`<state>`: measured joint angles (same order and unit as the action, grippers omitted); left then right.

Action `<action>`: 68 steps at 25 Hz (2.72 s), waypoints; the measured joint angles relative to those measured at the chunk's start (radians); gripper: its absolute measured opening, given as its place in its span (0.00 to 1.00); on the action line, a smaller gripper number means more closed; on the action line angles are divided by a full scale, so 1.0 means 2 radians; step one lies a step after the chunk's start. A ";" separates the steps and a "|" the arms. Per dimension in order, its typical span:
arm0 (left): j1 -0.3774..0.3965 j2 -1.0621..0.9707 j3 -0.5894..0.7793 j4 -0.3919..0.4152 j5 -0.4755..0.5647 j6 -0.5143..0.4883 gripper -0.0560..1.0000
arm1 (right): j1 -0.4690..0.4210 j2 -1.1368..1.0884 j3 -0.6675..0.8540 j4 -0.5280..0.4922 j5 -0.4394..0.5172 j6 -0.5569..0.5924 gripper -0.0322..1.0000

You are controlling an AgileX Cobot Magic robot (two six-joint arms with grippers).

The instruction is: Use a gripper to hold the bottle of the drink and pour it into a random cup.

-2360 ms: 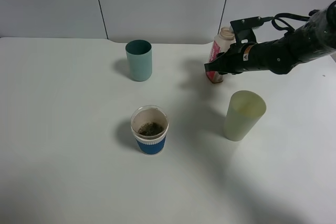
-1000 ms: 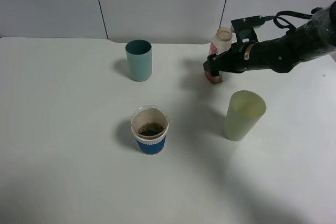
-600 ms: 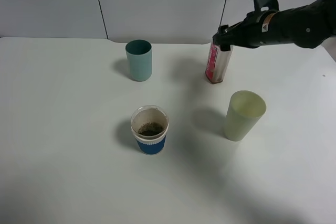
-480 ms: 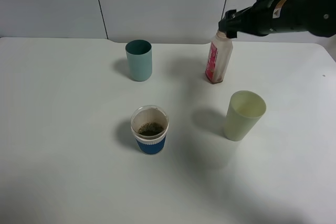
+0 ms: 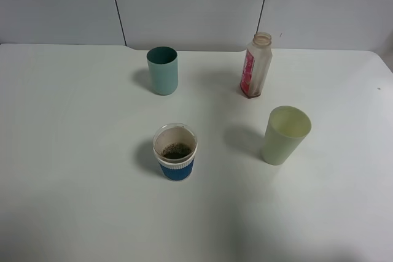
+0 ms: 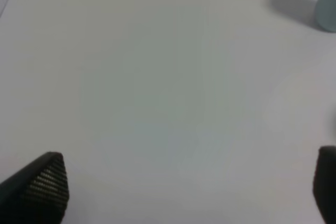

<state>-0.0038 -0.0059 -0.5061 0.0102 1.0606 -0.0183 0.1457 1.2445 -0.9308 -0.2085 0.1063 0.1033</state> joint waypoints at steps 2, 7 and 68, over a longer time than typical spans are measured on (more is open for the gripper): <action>0.000 0.000 0.000 0.000 0.000 0.000 0.93 | -0.018 -0.031 0.000 0.009 0.024 -0.009 0.85; 0.000 0.000 0.000 0.000 0.000 0.000 0.93 | -0.064 -0.118 0.000 0.044 0.074 -0.063 0.85; 0.000 0.000 0.000 0.000 0.000 0.000 0.93 | -0.091 -0.624 0.212 0.114 0.480 -0.084 0.85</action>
<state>-0.0038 -0.0059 -0.5061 0.0102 1.0606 -0.0183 -0.0363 -0.0035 -0.5062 0.0199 1.0673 -0.0650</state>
